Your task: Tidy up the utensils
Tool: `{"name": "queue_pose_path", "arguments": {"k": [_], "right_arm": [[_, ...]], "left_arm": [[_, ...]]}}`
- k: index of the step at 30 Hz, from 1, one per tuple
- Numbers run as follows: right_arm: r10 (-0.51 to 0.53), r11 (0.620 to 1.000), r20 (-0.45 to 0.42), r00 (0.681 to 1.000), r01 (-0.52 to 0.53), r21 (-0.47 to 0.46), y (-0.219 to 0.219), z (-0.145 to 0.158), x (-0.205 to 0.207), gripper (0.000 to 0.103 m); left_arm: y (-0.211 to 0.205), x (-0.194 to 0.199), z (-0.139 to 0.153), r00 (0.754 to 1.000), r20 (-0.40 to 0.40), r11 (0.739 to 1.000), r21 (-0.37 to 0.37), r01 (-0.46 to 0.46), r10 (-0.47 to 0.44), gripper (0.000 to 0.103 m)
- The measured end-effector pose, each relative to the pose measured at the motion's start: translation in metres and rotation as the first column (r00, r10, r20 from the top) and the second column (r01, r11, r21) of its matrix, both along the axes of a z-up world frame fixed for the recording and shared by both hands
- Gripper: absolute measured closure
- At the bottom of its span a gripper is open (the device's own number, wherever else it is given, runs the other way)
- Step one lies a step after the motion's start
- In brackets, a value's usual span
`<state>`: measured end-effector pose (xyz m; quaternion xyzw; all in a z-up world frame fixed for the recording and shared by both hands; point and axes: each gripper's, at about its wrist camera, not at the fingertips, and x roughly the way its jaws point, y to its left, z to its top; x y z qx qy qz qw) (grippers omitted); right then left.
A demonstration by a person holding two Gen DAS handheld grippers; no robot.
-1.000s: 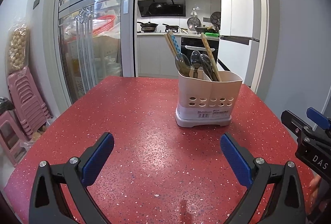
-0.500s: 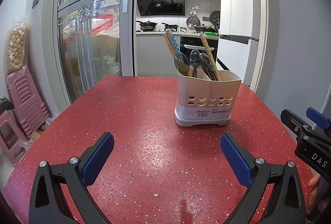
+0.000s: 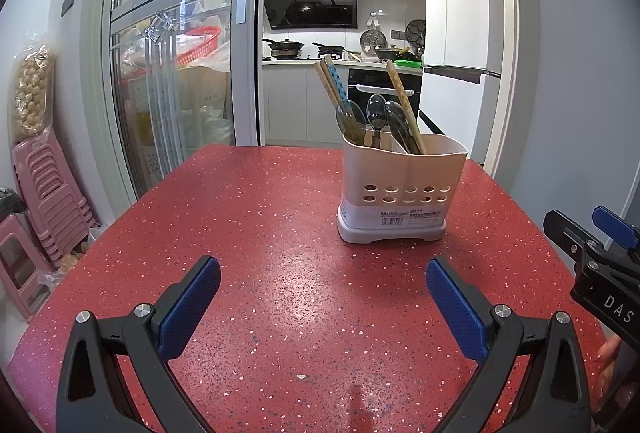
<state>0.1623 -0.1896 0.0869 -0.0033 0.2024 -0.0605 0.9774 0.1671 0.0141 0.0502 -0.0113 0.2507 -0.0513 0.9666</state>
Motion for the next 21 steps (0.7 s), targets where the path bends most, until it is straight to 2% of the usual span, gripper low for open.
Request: {"name": "queue_pose_path", "arguments": {"k": [21], "right_arm": [[0.001, 1.0, 0.002, 1.0, -0.001, 0.002, -0.0016, -0.0002, 0.0009, 0.015]], "left_arm": [[0.0011, 0.0017, -0.0001, 1.0, -0.008, 1.0, -0.001, -0.01, 0.01, 0.0]]}}
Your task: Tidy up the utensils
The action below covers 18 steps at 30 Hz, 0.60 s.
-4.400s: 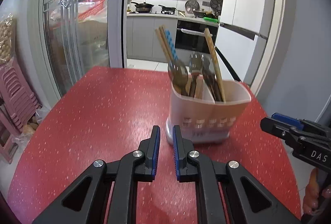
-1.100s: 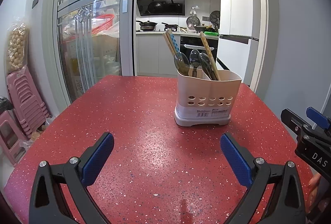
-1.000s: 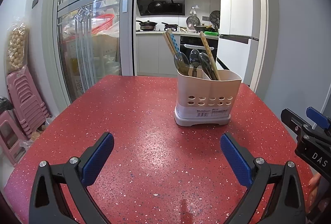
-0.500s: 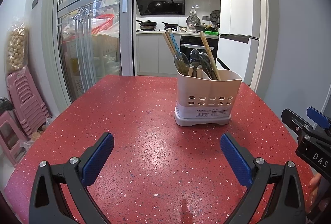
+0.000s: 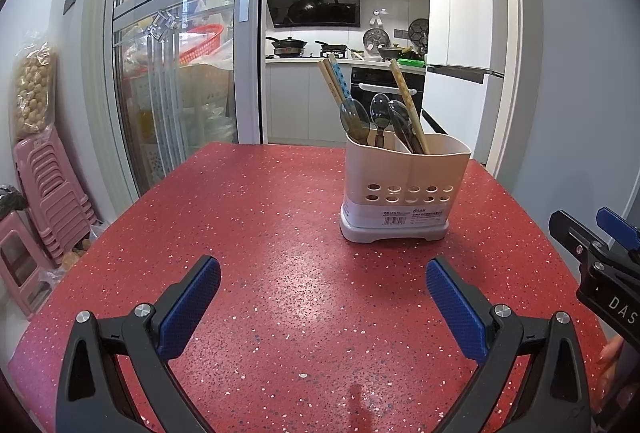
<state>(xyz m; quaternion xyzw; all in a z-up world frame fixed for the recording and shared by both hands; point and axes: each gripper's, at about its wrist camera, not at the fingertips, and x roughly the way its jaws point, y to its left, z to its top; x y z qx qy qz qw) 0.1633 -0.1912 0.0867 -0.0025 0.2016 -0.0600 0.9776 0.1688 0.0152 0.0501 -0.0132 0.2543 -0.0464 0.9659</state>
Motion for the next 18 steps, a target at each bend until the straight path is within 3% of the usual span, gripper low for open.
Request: {"name": "queue_pose_path", "arguments": {"k": [18], "right_arm": [[0.001, 1.0, -0.003, 1.0, -0.001, -0.002, -0.0014, 0.0006, -0.001, 0.015]], "left_arm": [[-0.0007, -0.0022, 0.0001, 1.0, 0.004, 1.0, 0.001, 0.007, -0.007, 0.0]]}}
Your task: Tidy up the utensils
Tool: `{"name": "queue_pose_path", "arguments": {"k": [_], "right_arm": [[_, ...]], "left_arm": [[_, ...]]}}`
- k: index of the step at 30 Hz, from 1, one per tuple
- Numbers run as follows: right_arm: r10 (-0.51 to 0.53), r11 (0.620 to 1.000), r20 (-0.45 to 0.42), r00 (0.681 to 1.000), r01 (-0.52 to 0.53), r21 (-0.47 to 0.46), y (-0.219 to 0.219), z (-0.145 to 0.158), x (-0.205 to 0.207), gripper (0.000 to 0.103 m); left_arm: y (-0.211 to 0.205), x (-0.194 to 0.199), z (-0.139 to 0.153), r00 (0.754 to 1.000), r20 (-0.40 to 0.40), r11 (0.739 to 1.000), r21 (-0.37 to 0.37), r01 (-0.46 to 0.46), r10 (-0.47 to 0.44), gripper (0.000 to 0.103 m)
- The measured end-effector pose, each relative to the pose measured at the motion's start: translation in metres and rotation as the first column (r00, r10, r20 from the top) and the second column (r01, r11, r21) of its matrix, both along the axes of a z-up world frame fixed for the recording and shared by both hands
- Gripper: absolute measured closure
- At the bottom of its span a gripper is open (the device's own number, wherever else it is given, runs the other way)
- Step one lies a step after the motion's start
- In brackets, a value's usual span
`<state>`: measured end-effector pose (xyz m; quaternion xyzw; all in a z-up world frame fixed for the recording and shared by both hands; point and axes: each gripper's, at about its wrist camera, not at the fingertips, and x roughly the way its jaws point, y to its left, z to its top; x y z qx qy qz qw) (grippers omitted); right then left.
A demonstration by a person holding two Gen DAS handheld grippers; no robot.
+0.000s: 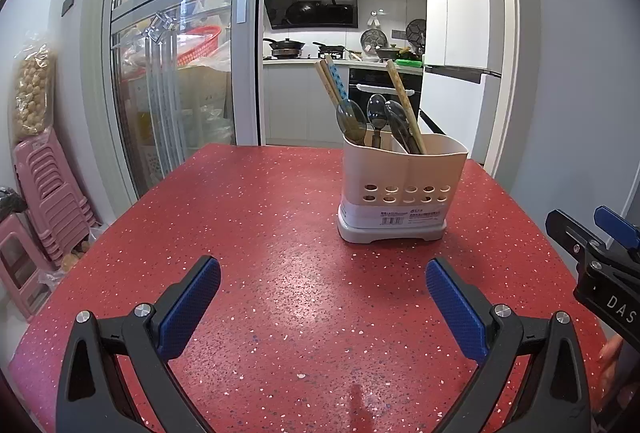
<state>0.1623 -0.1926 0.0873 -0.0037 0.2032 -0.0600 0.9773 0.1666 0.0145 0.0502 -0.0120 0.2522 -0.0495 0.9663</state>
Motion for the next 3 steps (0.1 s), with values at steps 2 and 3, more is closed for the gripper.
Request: {"name": "queue_pose_path", "arguments": {"k": [2, 3], "right_arm": [[0.001, 1.0, 0.0, 1.0, -0.001, 0.0, 0.0004, 0.0003, -0.0003, 0.015], [0.001, 1.0, 0.0, 1.0, -0.001, 0.0, 0.0004, 0.0003, -0.0002, 0.015]], "left_arm": [[0.0004, -0.0001, -0.0002, 1.0, -0.002, 1.0, 0.0, 0.002, -0.002, 0.0], [0.0004, -0.0003, -0.0002, 1.0, -0.002, 1.0, 0.0, 0.002, -0.002, 0.0]]}}
